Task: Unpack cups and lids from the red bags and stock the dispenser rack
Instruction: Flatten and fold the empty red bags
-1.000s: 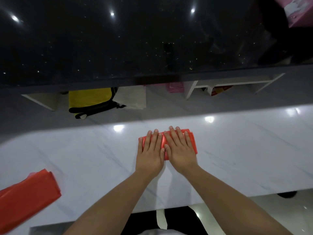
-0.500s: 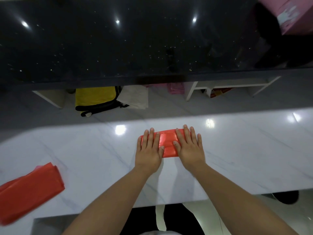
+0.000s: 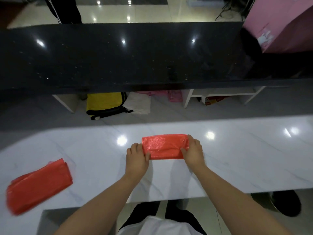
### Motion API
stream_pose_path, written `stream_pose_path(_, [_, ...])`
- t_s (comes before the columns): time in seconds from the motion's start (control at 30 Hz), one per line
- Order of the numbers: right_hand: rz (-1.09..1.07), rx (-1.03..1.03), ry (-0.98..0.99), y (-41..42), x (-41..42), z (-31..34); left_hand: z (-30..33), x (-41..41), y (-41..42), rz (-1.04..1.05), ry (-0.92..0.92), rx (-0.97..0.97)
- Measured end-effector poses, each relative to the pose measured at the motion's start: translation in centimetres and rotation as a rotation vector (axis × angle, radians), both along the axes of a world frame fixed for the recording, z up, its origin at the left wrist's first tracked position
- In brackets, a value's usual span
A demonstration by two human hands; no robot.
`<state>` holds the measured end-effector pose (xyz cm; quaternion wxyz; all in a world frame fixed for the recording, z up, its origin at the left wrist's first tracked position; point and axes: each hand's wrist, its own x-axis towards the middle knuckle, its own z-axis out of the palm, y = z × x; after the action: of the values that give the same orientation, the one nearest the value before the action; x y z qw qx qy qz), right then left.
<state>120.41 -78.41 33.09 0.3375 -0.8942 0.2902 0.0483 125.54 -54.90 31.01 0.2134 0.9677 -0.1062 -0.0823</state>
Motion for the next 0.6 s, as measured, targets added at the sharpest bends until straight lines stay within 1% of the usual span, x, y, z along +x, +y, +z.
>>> stream_pose_path(0.13, [-0.085,0.071,0.024,0.6,0.3,0.5,1.1,0.3,-1.1,0.110,0.188,-0.181])
stream_pose_path(0.27, [-0.140,0.060,0.091,0.9,0.6,0.6,1.7,0.4,-1.3,0.316,0.255,-0.359])
stream_pose_path(0.33, [-0.117,0.086,0.077,1.0,0.4,0.6,1.8,0.3,-1.0,0.382,0.255,-0.366])
stream_pose_path(0.43, [-0.063,0.190,-0.008,1.4,0.6,1.0,2.1,-0.4,-0.4,0.411,0.285,-0.327])
stream_pose_path(0.53, [0.036,0.251,-0.071,2.4,1.8,2.0,2.6,-1.1,1.0,0.461,0.286,-0.325])
stream_pose_path(0.6, [0.085,0.342,-0.085,3.6,3.0,2.9,3.0,-1.4,2.4,0.512,0.279,-0.320])
